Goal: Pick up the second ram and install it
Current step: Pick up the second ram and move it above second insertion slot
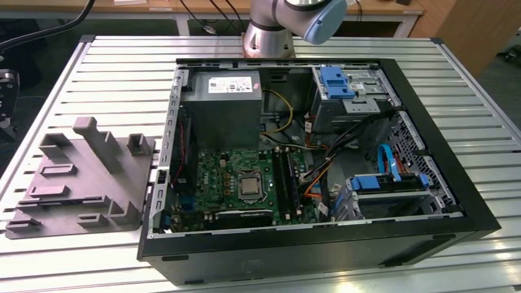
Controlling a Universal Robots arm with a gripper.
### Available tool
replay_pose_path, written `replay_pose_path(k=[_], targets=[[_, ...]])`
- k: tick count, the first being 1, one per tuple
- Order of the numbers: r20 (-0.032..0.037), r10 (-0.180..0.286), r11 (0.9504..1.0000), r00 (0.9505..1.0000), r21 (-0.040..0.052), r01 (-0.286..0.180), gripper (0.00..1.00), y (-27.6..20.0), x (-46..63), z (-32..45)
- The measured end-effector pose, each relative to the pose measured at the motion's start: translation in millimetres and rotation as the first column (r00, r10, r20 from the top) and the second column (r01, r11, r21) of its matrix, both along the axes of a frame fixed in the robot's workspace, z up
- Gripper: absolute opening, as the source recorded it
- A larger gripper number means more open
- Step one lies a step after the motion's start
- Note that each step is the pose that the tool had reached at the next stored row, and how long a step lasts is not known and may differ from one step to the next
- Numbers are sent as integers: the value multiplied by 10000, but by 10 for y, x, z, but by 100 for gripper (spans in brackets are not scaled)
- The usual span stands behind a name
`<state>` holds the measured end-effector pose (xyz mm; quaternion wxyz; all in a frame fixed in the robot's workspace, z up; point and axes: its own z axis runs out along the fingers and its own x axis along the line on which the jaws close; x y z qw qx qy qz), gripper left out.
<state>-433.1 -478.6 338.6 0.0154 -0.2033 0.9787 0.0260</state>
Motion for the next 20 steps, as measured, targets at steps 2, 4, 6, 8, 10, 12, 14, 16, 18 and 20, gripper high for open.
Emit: replay_pose_path(k=[2,4,6,8,10,12,14,16,18,20], targets=[[0,342,9994,9994,0,-342,10,0,0,-3],[0,691,9976,9976,0,-691,10,0,0,-6],[0,1049,9945,9945,0,-1049,10,0,0,-9],[0,1416,9899,9899,0,-1416,10,0,0,-13],[0,1772,9842,9842,0,-1772,10,0,0,-17],[0,2125,9772,9772,0,-2125,10,0,0,-21],[0,2491,9685,9685,0,-2491,10,0,0,-25],[0,2838,9589,9589,0,-2838,10,0,0,-28],[0,3181,9481,9481,0,-3181,10,0,0,-32],[-1,3519,9360,9360,0,-3519,10,0,0,-36]])
